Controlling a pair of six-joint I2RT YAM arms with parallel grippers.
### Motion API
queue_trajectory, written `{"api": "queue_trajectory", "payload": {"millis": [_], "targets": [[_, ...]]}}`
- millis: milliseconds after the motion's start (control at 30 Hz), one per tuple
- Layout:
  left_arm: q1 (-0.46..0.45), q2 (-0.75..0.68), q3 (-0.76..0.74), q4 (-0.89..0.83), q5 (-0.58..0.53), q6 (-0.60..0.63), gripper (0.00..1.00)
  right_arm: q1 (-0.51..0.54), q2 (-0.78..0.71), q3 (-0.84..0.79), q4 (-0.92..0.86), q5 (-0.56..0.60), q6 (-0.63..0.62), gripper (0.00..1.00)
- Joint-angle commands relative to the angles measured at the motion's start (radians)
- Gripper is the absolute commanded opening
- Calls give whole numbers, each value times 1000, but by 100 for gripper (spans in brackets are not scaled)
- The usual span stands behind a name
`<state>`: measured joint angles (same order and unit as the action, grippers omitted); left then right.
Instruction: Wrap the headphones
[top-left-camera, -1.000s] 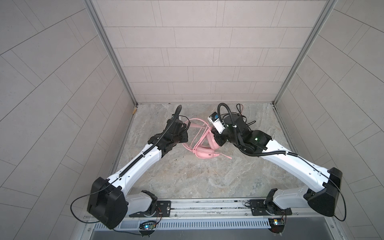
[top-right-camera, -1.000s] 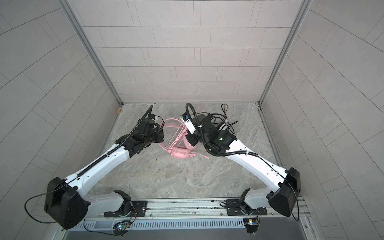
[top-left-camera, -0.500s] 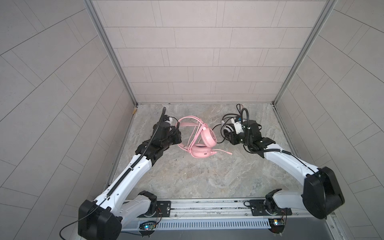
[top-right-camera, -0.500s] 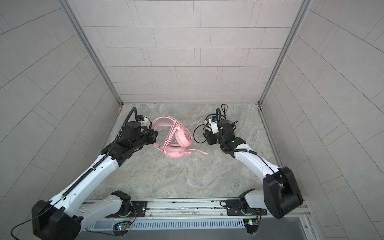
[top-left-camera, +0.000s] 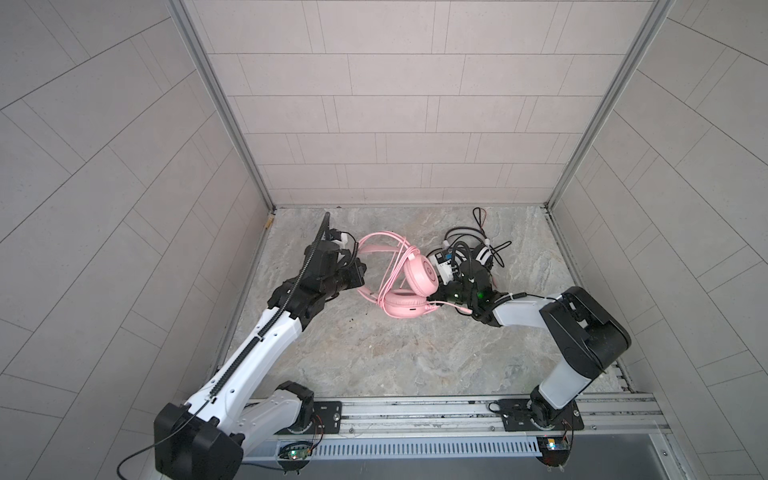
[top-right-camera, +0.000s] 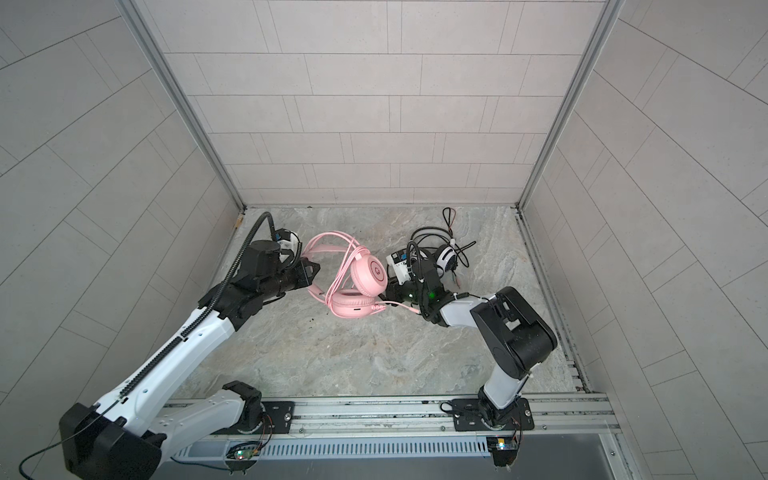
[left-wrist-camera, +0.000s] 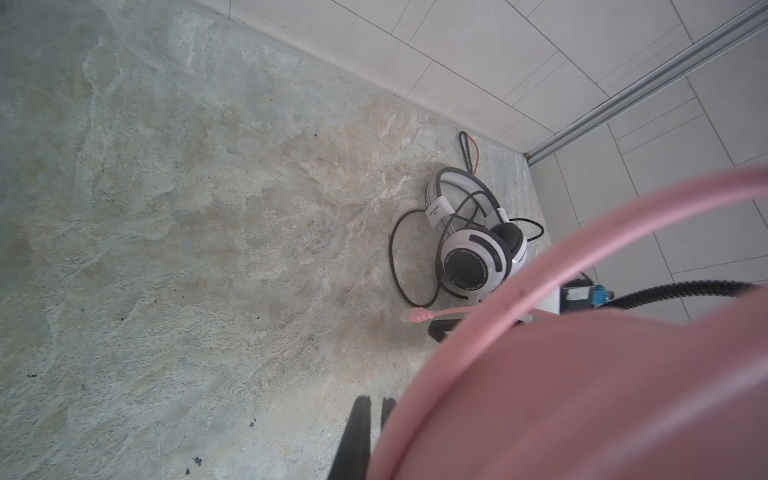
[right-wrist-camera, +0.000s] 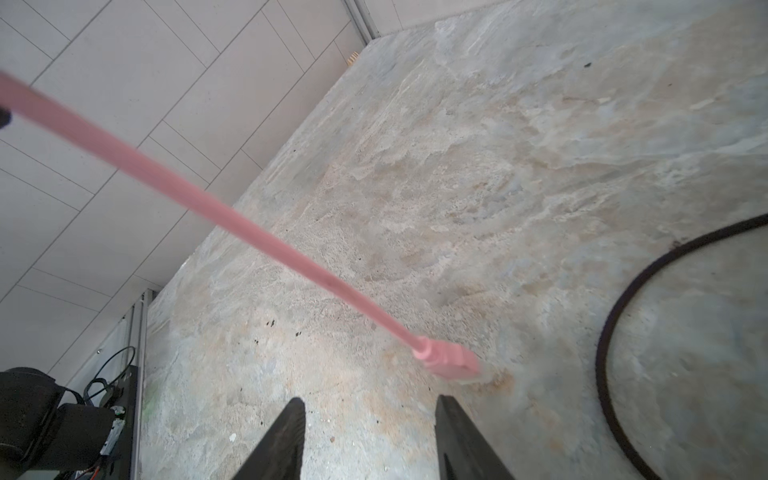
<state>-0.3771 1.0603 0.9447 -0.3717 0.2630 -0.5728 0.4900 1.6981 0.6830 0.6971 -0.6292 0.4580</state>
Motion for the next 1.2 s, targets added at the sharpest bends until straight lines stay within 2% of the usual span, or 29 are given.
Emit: {"api": "queue_trajectory", "payload": {"millis": [0, 167, 500, 633, 800, 867, 1000, 1167], "targets": [[6, -12, 75, 35, 72, -34, 0, -5, 24, 43, 131, -23, 37, 52], [6, -7, 108, 11, 87, -30, 0, -8, 16, 71, 75, 0, 2, 52], [6, -20, 118, 4, 77, -32, 0, 0, -98, 14, -10, 6, -33, 51], [6, -12, 126, 8, 89, -36, 0, 26, -97, 44, -37, -32, -48, 51], [6, -16, 132, 8, 103, -46, 0, 50, -68, 77, -46, -23, -58, 49], [6, -22, 132, 5, 100, -45, 0, 49, -54, 86, -36, -28, -53, 45], [6, -37, 139, -9, 73, -44, 0, 53, -37, 88, 4, -37, -13, 21], [7, -45, 112, 48, 18, -117, 0, 78, -21, 27, 142, 3, 113, 16]]}}
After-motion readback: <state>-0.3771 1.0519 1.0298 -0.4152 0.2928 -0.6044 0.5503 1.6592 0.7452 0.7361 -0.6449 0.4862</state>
